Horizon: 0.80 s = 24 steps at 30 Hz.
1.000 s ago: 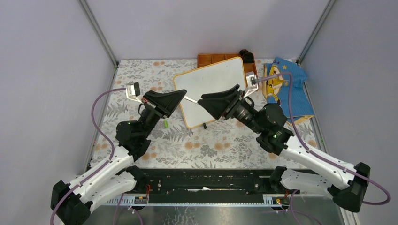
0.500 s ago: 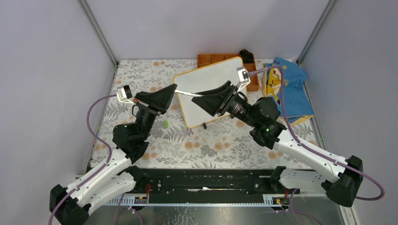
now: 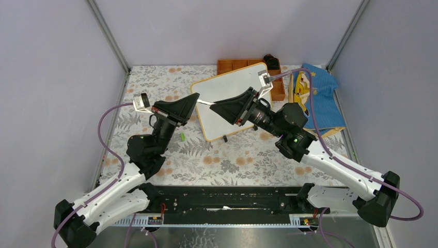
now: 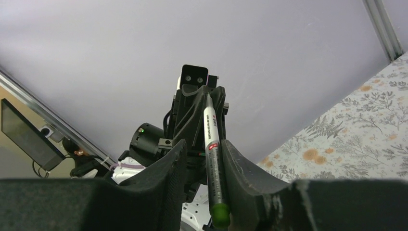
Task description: Write a sentence on the whiteboard
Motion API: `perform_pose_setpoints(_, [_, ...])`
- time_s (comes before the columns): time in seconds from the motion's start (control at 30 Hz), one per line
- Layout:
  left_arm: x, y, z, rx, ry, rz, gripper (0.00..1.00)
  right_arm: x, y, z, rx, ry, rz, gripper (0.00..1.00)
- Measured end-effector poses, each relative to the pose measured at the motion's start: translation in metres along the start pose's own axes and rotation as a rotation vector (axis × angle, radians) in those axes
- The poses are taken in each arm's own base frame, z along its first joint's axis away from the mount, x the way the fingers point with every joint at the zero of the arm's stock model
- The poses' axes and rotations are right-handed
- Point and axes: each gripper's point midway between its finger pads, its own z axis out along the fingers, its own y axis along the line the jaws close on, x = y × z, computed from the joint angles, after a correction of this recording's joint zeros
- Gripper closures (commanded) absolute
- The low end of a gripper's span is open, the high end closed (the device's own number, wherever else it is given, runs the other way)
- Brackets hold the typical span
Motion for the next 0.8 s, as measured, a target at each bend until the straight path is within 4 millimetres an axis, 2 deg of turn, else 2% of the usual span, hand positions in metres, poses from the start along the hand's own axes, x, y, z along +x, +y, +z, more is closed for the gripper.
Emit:
perform_pose_setpoints(0.4, [0.0091, 0.0070, -0.0009, -0.032, 0.017, 0.006, 1.00, 0.0068, -0.0089, 0.0015, 0.026, 0.021, -0.007, 0.64])
perform_pose_setpoints(0.8, [0.0089, 0.0053, -0.0009, -0.042, -0.007, -0.013, 1.00, 0.0020, -0.0066, 0.0026, 0.017, -0.001, -0.007, 0.72])
